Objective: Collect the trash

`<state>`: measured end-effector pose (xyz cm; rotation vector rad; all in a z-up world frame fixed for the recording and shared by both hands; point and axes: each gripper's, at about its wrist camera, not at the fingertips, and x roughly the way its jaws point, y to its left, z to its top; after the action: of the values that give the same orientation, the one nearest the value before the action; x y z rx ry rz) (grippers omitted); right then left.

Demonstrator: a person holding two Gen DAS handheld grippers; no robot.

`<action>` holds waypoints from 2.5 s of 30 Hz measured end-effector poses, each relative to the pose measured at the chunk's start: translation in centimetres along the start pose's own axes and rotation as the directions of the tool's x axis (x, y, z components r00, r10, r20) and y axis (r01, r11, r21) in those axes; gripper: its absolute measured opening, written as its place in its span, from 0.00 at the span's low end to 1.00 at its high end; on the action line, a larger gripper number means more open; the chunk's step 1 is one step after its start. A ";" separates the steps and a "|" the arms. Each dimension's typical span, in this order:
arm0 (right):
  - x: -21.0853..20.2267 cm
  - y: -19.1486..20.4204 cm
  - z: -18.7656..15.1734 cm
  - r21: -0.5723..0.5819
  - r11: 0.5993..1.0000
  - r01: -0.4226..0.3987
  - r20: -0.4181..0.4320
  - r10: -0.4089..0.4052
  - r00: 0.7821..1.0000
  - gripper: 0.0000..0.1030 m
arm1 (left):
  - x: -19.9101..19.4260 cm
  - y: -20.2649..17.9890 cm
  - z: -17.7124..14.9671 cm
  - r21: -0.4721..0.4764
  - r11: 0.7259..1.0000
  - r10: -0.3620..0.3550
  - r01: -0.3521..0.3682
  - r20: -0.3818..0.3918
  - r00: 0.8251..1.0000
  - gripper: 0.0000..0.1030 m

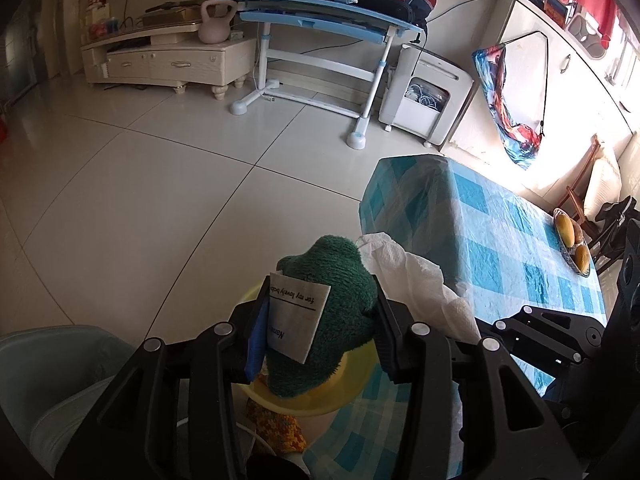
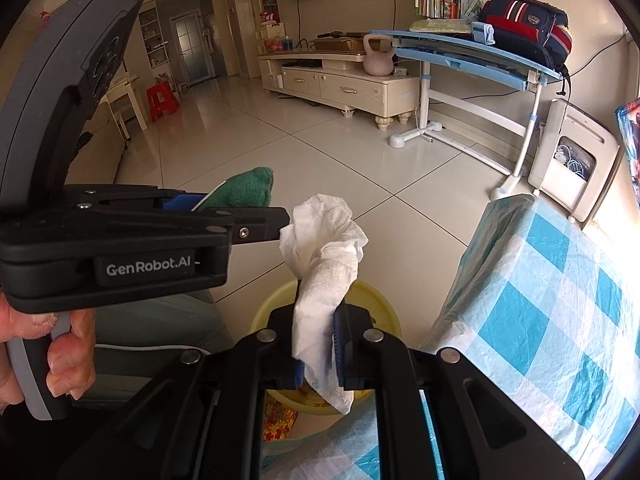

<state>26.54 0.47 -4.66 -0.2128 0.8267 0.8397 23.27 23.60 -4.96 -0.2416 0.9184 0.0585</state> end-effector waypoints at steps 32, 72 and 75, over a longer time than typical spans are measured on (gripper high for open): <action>-2.1 -2.2 -0.7 0.148 0.989 0.021 0.102 -0.036 0.994 0.51 | -2.9 2.7 1.2 -0.150 0.979 0.157 -0.135 0.144 0.977 0.93; -15.3 -5.8 -5.1 0.280 0.924 0.261 0.293 -0.341 0.893 0.78 | -8.8 -11.7 -1.3 0.205 0.966 0.094 -0.161 0.300 0.949 0.93; -17.0 -6.1 -6.0 0.299 0.910 0.287 0.297 -0.374 0.878 0.80 | -9.7 -13.0 -2.0 0.199 0.972 0.061 -0.127 0.306 0.950 0.93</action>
<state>21.11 -16.20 2.68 0.0181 0.5296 0.4228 17.82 10.98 3.88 0.0157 0.6276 0.0806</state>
